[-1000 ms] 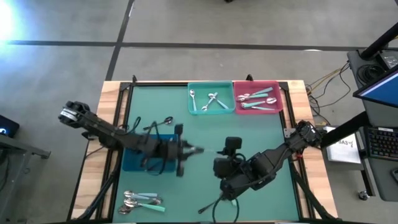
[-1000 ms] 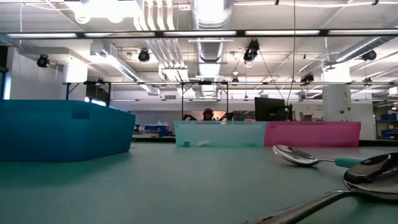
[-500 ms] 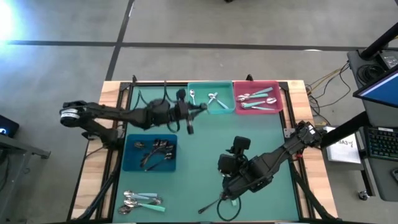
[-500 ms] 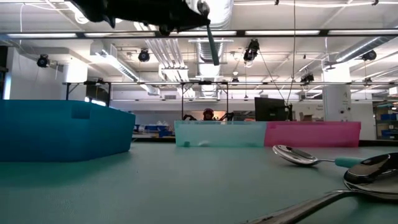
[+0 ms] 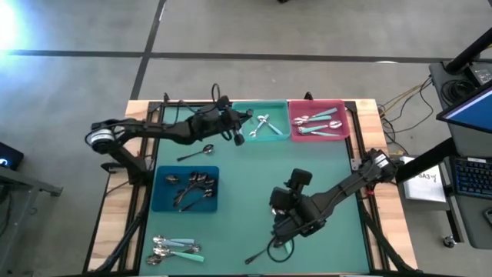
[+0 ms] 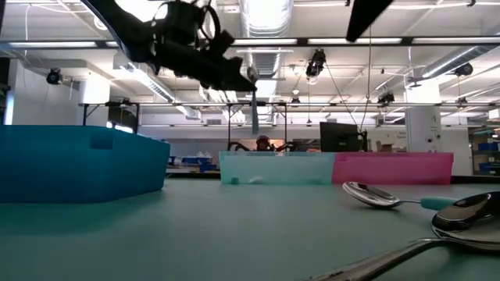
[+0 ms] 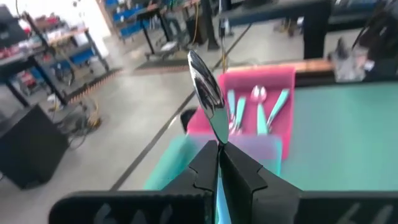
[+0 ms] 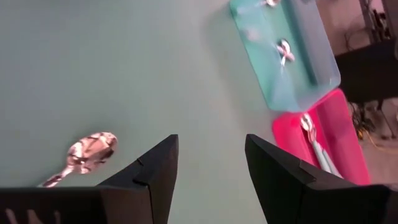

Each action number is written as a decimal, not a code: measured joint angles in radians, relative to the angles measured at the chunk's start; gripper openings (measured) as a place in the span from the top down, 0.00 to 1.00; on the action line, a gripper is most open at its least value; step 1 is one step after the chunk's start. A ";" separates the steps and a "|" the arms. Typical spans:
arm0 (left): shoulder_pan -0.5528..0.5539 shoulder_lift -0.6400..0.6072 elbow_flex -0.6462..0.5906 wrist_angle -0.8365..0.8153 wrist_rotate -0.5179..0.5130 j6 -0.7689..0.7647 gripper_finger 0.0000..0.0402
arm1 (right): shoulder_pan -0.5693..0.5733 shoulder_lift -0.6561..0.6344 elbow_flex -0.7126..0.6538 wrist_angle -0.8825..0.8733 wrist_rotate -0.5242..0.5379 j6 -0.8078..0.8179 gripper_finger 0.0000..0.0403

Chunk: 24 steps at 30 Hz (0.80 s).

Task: Sort silverware by color (type)
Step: Put the right blue spoon into the light blue bin

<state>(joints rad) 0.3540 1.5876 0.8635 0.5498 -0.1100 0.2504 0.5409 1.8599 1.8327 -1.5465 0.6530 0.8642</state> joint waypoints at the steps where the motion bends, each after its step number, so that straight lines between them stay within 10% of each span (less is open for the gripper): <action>1: 0.007 0.015 0.000 0.001 0.000 -0.001 1.00 | -0.003 0.000 -0.016 0.002 -0.004 0.013 0.56; 11: 0.024 0.082 0.000 0.025 -0.239 -0.032 1.00 | -0.016 0.001 -0.134 0.020 -0.086 0.126 0.58; 24: 0.026 0.104 0.000 -0.077 -0.246 -0.059 1.00 | -0.015 0.001 -0.184 0.074 -0.115 0.176 0.59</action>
<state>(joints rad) 0.3798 1.6915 0.8635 0.4731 -0.3561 0.1917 0.5255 1.8606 1.6486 -1.4729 0.5385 1.0405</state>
